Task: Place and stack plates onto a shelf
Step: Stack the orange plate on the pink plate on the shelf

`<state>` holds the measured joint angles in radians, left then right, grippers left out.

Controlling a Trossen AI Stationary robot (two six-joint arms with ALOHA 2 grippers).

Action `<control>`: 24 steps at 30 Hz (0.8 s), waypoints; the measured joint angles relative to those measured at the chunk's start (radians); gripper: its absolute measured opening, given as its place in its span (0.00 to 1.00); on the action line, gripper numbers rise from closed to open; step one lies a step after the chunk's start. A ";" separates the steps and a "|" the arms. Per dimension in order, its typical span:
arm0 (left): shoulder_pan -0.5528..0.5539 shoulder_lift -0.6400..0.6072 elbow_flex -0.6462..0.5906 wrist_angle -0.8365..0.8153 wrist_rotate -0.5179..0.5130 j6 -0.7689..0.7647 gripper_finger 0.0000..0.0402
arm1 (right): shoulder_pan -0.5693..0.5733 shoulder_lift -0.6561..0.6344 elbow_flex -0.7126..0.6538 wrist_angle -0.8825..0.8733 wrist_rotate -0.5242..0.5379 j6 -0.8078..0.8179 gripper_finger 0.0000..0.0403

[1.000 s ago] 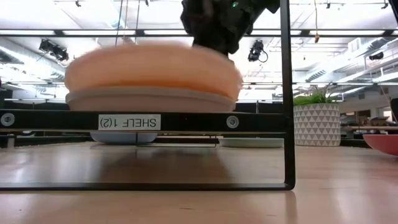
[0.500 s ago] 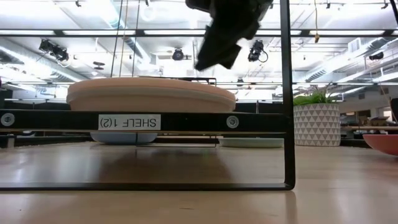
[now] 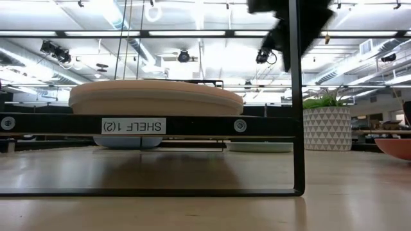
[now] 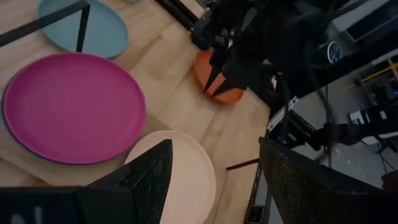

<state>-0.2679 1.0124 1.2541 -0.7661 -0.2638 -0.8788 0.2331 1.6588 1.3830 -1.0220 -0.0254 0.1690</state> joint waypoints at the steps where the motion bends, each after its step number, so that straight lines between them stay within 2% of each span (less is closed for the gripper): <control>1: 0.000 0.002 0.000 0.000 -0.008 0.001 0.62 | -0.002 -0.008 -0.012 -0.036 -0.006 -0.039 0.24; 6: 0.000 0.002 0.000 0.000 -0.021 0.018 0.62 | -0.011 -0.027 -0.121 -0.128 -0.089 -0.225 0.24; 11: 0.000 0.002 0.000 0.006 -0.021 0.012 0.62 | -0.009 -0.028 -0.245 -0.105 -0.154 -0.364 0.25; 16: 0.000 0.002 0.000 0.006 -0.021 0.021 0.62 | 0.002 -0.029 -0.340 -0.058 -0.154 -0.529 0.29; 21: 0.000 0.002 0.000 0.006 -0.021 0.021 0.62 | 0.003 -0.028 -0.412 -0.013 -0.064 -0.536 0.32; 24: 0.000 0.002 0.000 0.007 -0.021 0.021 0.62 | 0.003 -0.029 -0.438 0.016 -0.053 -0.532 0.33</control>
<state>-0.2684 1.0142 1.2541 -0.7593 -0.2848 -0.8574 0.2363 1.6302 0.9455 -1.0063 -0.0786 -0.3634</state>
